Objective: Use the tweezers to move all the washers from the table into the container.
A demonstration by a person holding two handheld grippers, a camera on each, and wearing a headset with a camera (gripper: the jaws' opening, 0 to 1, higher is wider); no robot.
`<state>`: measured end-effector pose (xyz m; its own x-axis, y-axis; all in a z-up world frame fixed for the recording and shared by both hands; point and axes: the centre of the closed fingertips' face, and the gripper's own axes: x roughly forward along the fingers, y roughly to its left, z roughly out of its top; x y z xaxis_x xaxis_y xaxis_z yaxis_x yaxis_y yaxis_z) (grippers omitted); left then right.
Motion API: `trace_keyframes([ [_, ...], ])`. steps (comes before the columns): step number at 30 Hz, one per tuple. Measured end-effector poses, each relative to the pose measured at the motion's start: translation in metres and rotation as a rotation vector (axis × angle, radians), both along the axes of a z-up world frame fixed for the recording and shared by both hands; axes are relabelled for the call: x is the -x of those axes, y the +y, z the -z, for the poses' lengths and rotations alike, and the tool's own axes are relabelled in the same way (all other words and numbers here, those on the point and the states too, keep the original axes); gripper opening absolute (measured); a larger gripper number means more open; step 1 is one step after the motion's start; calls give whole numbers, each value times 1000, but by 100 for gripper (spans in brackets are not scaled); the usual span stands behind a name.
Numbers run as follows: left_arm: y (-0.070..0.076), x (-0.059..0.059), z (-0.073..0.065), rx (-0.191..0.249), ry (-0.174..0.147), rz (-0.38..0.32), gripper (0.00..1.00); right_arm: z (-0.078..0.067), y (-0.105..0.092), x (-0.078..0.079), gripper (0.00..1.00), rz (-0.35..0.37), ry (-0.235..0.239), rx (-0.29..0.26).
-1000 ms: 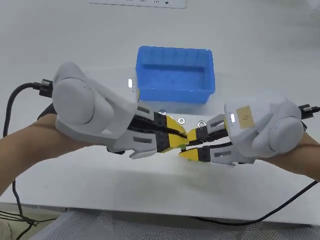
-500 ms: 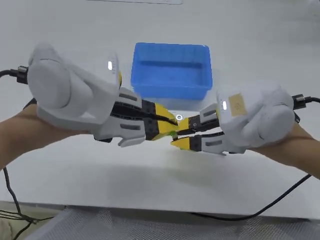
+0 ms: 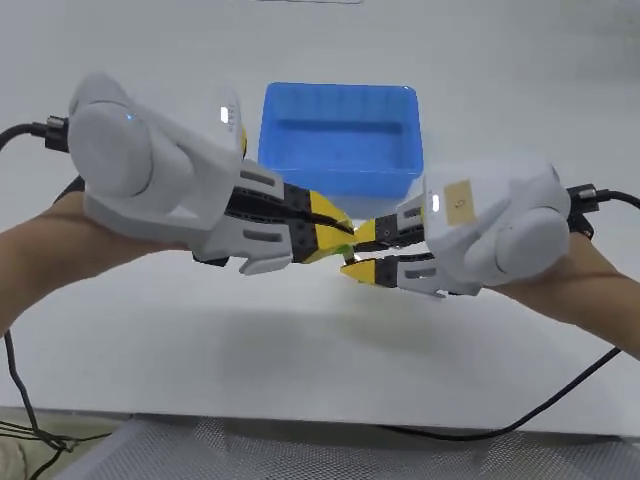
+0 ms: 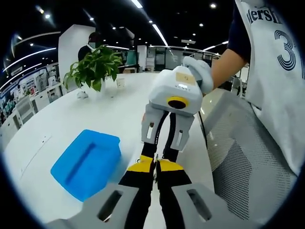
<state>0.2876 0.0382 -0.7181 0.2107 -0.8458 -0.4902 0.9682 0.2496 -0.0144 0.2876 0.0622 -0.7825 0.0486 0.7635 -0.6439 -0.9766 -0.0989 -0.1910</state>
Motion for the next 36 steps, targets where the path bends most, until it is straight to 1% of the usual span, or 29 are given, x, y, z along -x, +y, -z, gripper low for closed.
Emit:
trace_keyframes([
  [3, 0, -2, 1, -1, 4, -5, 6, 1, -1, -1, 11, 2, -1, 4],
  [5, 0, -3, 1, -2, -1, -6, 6, 1, -1, -3, 11, 4, 0, 3],
  [8, -1, -4, 1, 0, 8, -4, 6, 1, -2, -3, 11, 13, 12, -1],
  [10, -1, -4, 2, -1, 21, -4, 6, 1, -3, -3, 11, 15, 22, -2],
  [13, 0, -3, 4, -15, 28, -1, 6, 3, -4, -1, 11, 14, 31, 4],
  [17, 1, -3, 4, -14, 39, -7, 6, 3, -3, -1, 12, 17, 39, -1],
  [24, 3, -3, 5, -26, 62, -15, 6, 3, -3, 0, 12, 21, 59, -1],
  [26, 3, -3, 5, -30, 62, -16, 6, 4, -3, 1, 14, 20, 64, 0],
  [30, 1, -3, 4, -32, 68, -9, 7, 6, -4, 1, 14, 16, 59, 9],
  [36, -2, -3, 4, -54, 65, 16, 7, 6, -6, 1, 13, 7, 54, 13],
])
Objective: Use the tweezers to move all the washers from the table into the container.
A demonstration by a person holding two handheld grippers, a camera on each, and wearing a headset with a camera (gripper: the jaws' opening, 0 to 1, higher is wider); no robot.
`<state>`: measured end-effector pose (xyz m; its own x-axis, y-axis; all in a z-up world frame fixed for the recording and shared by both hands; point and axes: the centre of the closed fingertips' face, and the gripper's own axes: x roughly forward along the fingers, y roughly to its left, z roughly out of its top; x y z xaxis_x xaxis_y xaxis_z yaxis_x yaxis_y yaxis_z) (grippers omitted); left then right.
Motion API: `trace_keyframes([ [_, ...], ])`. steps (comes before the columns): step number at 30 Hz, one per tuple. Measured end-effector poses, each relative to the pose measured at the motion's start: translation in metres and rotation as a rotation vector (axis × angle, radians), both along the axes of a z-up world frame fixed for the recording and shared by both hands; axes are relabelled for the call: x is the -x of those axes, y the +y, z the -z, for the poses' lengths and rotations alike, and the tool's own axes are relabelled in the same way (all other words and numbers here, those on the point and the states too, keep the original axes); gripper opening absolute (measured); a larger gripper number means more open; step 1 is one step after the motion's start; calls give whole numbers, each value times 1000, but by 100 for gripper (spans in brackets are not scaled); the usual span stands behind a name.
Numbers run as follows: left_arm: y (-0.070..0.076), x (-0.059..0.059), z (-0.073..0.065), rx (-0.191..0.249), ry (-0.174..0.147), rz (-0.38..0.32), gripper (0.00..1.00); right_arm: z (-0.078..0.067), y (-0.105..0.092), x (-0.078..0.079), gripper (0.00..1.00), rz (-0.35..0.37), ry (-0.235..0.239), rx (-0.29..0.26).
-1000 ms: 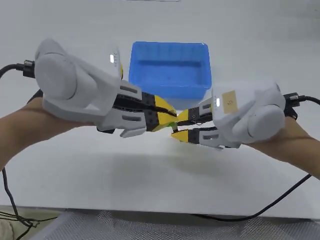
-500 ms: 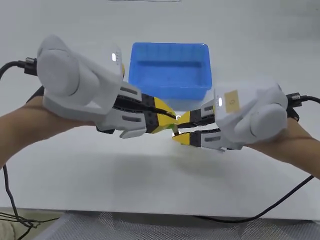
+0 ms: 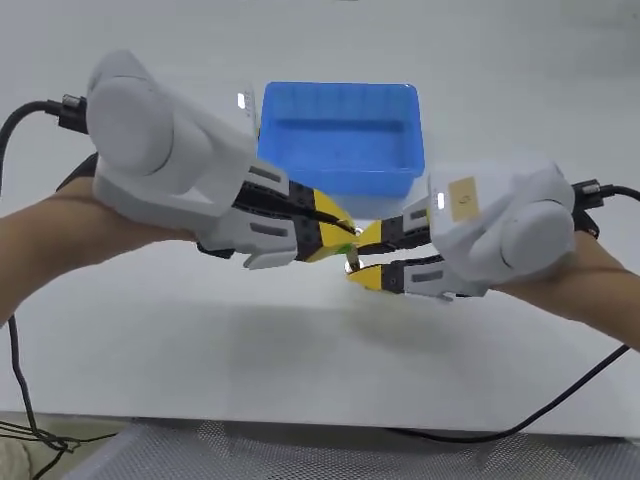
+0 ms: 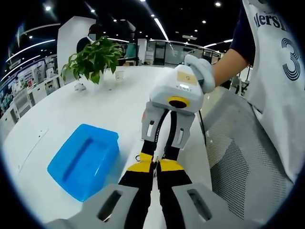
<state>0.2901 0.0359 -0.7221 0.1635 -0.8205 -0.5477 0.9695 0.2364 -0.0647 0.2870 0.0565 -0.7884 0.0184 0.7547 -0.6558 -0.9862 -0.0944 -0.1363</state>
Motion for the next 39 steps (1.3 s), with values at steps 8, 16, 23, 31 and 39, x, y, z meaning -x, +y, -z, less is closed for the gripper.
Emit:
trace_keyframes([
  [8, -6, 4, 0, -22, -10, 41, 7, 2, -2, 1, 11, -14, 4, 5],
  [16, -7, 7, 0, -47, -12, 65, 7, 4, -2, 4, 11, -16, 10, 3],
  [23, -11, 9, 0, -61, -16, 88, 7, 4, -4, 4, 10, -6, 25, -6],
  [31, -16, 9, 0, -38, -44, 96, 6, 3, -6, 4, 9, 9, 46, -41],
  [39, -20, 8, -2, -17, -113, 98, 6, 2, -7, 3, 9, 32, 73, -69],
])
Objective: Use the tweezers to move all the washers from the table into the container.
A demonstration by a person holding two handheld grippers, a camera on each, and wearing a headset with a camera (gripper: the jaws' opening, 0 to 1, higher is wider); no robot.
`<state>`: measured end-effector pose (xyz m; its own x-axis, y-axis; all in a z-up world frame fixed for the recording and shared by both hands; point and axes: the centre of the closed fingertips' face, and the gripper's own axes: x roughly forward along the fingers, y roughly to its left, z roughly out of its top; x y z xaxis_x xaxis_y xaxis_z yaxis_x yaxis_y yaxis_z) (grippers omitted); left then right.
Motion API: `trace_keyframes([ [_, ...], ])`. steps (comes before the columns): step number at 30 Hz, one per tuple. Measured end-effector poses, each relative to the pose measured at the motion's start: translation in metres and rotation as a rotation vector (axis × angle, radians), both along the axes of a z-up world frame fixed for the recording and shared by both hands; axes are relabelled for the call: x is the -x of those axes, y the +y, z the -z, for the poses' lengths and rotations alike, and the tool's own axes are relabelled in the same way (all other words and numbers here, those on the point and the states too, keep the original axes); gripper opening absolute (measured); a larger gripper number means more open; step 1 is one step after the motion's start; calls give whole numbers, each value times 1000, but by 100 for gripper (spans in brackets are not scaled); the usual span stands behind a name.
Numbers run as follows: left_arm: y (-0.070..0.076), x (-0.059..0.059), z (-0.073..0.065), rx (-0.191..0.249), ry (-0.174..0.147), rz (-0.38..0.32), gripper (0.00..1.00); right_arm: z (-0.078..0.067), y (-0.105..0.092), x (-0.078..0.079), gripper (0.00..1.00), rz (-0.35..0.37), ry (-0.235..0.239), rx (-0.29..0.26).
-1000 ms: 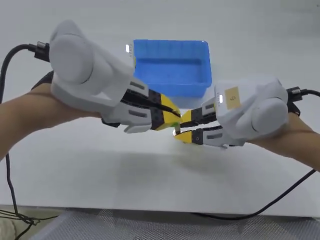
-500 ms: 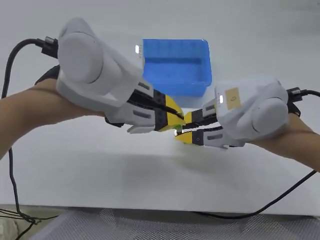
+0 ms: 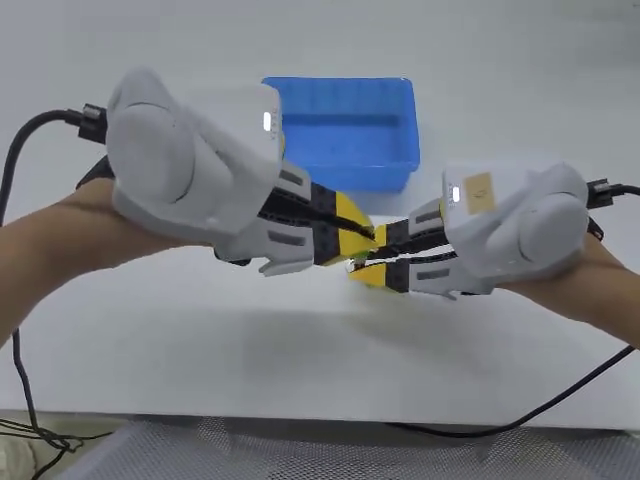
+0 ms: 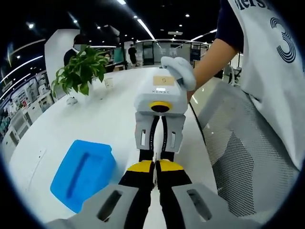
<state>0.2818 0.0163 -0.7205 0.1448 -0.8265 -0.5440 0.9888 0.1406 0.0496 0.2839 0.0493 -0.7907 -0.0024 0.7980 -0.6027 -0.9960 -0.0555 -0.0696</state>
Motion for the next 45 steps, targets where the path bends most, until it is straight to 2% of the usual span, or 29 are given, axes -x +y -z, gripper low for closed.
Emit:
trace_keyframes([
  [4, 1, 0, 0, 2, 11, -4, 7, 0, 1, 0, 9, -2, 5, -3],
  [12, 5, -1, -3, 8, -3, -10, 6, 0, 2, 0, 9, -9, 9, -6],
  [15, 5, -3, -9, 33, 12, -24, 6, 1, 2, -1, 9, -6, 11, -8],
  [18, 4, -4, -10, 35, 9, -23, 6, 1, 2, -1, 9, 0, 17, -12],
  [22, 4, -1, -10, 41, 36, -23, 6, 1, 2, 0, 9, -6, 13, -10],
  [25, 4, 0, -10, 39, 37, -21, 5, 1, 2, 0, 9, -6, 14, -9],
  [27, 4, -1, -10, 34, 18, -16, 5, 2, 2, 0, 9, -2, 16, 0],
  [32, 9, -2, -9, 29, 30, -18, 5, 2, 4, 0, 10, -24, -11, 21],
  [40, 8, -1, -9, 21, 35, -13, 5, 2, 3, 0, 9, -16, -13, 33],
  [45, 10, -2, -13, 23, 51, -17, 5, -2, 3, 1, 9, -9, -13, 26],
])
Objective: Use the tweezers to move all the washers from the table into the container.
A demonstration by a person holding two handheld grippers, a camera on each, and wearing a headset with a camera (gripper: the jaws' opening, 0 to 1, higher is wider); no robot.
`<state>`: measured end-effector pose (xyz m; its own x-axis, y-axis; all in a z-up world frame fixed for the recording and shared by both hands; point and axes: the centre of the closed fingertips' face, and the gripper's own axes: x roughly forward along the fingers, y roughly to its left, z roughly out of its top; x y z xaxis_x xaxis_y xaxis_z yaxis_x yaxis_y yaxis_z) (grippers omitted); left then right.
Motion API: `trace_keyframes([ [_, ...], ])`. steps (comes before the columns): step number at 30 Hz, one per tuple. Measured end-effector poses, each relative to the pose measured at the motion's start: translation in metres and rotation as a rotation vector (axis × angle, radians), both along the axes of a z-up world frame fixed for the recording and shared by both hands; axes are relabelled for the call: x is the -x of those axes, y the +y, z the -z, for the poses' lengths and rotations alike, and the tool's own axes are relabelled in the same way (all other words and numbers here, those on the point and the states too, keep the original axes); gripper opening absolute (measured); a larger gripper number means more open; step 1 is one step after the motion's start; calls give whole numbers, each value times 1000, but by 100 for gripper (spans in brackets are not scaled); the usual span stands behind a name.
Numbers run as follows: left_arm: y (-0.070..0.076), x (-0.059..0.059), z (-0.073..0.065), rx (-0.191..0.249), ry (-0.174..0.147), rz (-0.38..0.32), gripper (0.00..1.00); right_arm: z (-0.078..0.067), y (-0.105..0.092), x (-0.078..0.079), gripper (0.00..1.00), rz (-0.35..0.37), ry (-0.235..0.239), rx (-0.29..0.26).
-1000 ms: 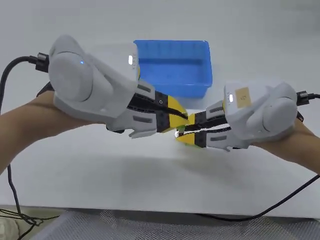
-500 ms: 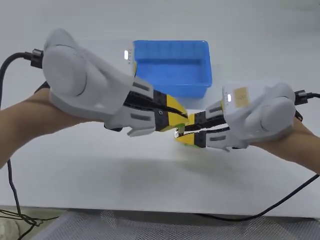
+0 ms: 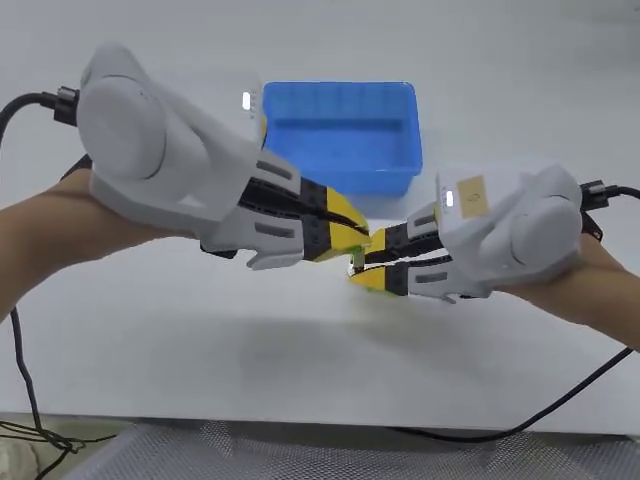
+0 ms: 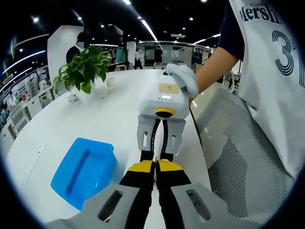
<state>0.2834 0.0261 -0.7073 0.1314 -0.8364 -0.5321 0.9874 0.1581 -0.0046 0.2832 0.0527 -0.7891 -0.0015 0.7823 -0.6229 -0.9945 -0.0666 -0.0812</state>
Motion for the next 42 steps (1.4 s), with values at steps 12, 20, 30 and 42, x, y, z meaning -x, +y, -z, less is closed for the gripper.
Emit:
trace_keyframes([
  [12, 19, -3, -26, 22, 29, -20, 5, -27, 16, -2, 9, -10, 10, -36],
  [20, 26, -13, -48, 21, 4, -22, 5, -51, 26, -13, 9, -17, -12, -51],
  [30, 32, -42, -73, 29, -29, -25, 5, -82, 31, -40, 9, 3, -57, -84],
  [42, 40, -82, -88, 23, -73, -34, 5, -96, 40, -83, 9, 21, -102, -105],
])
